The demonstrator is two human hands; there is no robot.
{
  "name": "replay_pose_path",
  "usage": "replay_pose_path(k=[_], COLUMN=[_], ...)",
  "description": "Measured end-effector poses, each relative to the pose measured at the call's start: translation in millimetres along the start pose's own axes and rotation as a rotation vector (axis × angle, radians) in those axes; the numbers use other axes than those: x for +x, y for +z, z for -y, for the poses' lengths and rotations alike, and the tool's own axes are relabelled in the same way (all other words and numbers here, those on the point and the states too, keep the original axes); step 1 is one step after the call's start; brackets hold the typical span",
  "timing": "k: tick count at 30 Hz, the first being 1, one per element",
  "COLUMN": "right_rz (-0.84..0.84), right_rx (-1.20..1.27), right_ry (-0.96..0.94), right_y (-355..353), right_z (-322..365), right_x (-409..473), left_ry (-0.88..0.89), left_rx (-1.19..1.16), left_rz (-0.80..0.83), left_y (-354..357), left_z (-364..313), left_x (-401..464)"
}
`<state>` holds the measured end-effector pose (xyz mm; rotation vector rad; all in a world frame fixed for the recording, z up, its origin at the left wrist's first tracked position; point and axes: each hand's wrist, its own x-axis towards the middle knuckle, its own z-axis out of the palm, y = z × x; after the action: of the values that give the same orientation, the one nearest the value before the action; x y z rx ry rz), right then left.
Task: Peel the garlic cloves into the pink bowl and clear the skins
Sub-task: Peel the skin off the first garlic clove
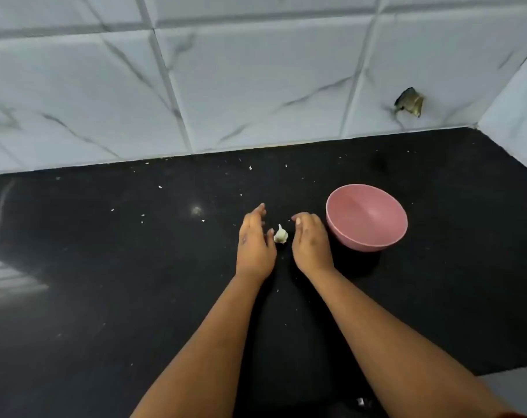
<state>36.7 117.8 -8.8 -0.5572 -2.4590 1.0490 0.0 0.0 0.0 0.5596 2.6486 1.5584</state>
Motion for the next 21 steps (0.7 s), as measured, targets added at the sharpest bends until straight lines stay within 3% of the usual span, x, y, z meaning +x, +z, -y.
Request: replay_pose_path(k=[4, 9, 14, 21], right_rz=[-0.099, 0.003, 0.067, 0.033], right_rx=[-0.097, -0.052, -0.016, 0.034], right_ry=[-0.153, -0.229, -0.23, -0.159], right_y=[9, 8, 2, 4], right_z=[-9, -17, -21, -26], right_x=[-12, -12, -15, -5], left_ry=[-0.028, 0.02, -0.02, -0.078], left_rx=[-0.012, 0.027, 0.069, 0.099], left_rz=[-0.092, -0.125, -0.128, -0.17], left_y=[17, 25, 22, 19], left_z=[13, 21, 21, 25], left_x=[-7, -21, -27, -19])
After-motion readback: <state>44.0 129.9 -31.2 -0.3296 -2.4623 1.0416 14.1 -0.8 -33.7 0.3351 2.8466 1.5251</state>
